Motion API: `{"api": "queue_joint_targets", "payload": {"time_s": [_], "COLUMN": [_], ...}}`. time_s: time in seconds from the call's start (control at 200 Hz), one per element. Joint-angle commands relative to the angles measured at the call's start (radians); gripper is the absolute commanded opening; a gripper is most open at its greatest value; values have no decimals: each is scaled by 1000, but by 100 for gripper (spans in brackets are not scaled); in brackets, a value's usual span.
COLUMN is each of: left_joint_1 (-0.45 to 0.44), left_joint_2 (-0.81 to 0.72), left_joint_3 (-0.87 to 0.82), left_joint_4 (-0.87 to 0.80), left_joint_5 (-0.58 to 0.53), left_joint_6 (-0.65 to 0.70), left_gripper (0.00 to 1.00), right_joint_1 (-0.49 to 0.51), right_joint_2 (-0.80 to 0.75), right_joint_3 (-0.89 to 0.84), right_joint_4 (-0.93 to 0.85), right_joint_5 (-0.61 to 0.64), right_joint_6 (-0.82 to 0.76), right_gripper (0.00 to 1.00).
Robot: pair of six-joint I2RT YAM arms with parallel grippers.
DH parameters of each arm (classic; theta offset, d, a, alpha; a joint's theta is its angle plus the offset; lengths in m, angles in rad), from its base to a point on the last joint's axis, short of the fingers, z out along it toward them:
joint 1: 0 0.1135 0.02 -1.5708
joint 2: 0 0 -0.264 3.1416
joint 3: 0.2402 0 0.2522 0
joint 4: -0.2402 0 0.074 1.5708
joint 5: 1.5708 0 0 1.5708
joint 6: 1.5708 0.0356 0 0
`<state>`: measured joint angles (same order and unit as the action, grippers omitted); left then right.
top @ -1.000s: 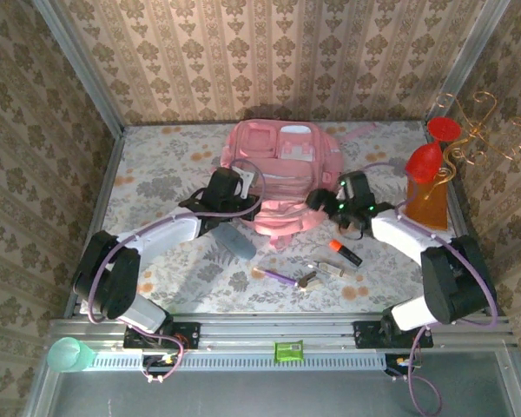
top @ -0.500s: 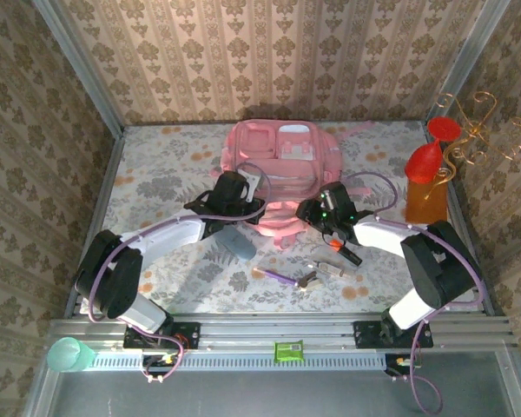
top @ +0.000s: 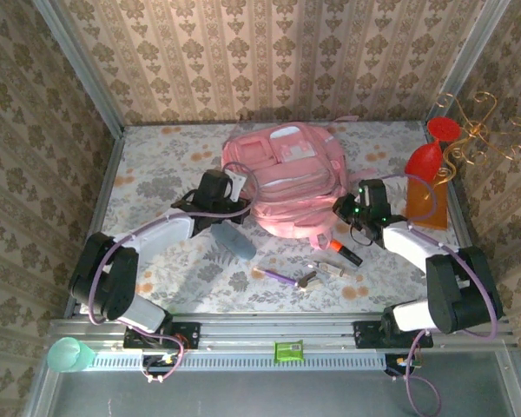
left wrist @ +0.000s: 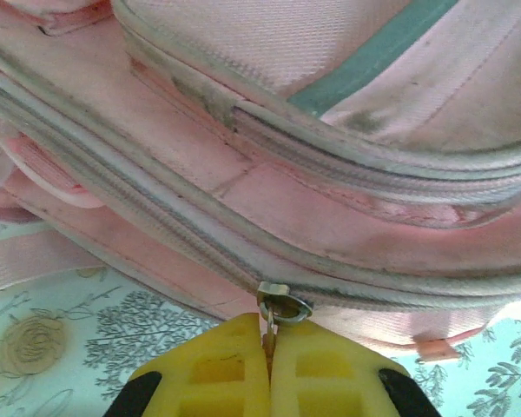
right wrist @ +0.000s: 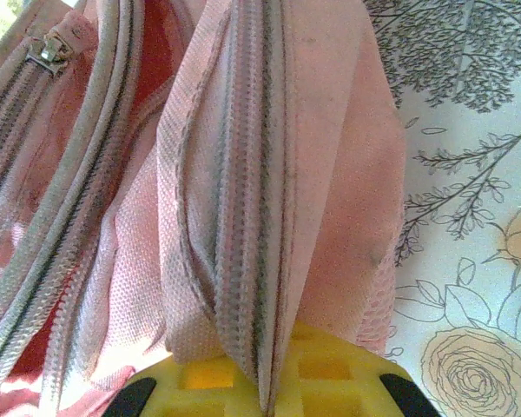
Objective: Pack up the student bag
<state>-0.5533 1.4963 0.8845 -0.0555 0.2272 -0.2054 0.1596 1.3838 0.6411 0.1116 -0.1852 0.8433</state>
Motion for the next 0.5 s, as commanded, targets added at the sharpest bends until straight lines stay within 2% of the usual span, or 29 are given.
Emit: {"api": "queue_joint_targets", "payload": {"time_s": [0.0,0.105,0.19,0.255,0.3,0.445,0.495], "left_joint_1": [90,136,128,110,103,28,11], "left_joint_2": [-16,-1,-15,-28,-28,-12,-1], "left_joint_3": [-5,11,2,-10,-13,4,21], "left_joint_4": [-50,-41,8,61,91,125,115], "left_joint_5": [-85,-36,74,156,180,150,135], "left_joint_6": [29,20,7,-28,-58,-113,-118], "left_gripper": [0,0,0,0,0,0,0], "right_joint_1": [-88,-104,-106,-103,-99,-80,-68], "right_joint_2": [40,117,211,271,282,193,147], "right_joint_3": [93,177,288,360,383,356,334], "right_joint_4": [-20,-75,-180,-246,-273,-346,-374], "right_joint_5": [95,54,-5,-55,-60,30,51], "right_joint_6": [-59,-113,-183,-226,-240,-264,-266], "right_gripper": [0,0,1,13,27,62,70]}}
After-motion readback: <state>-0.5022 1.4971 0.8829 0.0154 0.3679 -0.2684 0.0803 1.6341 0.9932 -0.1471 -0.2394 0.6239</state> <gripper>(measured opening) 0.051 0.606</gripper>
